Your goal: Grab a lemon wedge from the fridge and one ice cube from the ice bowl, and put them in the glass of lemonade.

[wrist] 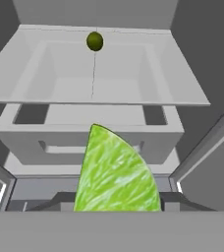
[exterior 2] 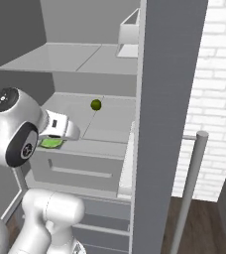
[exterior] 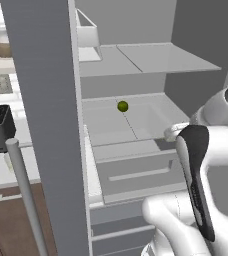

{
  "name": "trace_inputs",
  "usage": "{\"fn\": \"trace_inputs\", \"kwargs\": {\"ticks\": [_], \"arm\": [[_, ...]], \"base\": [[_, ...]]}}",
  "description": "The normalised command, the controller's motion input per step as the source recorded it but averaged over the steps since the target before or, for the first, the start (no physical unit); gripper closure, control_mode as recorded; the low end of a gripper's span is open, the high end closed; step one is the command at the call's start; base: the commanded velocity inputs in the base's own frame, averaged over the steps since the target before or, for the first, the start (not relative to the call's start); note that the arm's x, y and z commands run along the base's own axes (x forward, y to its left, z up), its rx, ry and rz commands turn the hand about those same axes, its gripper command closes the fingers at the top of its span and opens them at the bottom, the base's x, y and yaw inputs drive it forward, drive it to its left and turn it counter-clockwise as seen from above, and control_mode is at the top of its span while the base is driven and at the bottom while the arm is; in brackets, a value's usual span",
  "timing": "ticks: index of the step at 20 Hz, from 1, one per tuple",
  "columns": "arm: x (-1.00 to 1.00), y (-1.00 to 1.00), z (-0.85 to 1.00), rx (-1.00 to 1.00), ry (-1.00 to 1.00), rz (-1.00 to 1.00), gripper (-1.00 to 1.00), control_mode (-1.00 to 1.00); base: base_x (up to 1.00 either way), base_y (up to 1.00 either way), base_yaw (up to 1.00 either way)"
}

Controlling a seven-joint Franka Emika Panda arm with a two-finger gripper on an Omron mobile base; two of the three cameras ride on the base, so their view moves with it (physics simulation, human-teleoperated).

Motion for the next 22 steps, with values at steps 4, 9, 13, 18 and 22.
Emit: {"fn": "trace_inputs", "kwargs": {"ticks": [4, 9, 13, 18, 22], "arm": [[-0.90, 0.10, 0.53, 0.00, -0.01, 0.00, 1.00, -1.00], [-0.78, 0.05, 0.26, 0.00, -0.03, 0.01, 1.00, -1.00], [0.00, 0.00, 0.00, 0.00, 0.00, 0.00, 1.00, -1.00], [-0.06, 0.00, 0.00, 0.00, 0.00, 0.00, 1.00, -1.00], [0.00, 0.00, 0.00, 0.00, 0.00, 0.00, 1.00, 1.00]], "base": [[0.00, 0.00, 0.00], [0.00, 0.00, 0.00], [0.00, 0.00, 0.00], [0.00, 0.00, 0.00], [-0.92, 0.00, 0.00]]}}
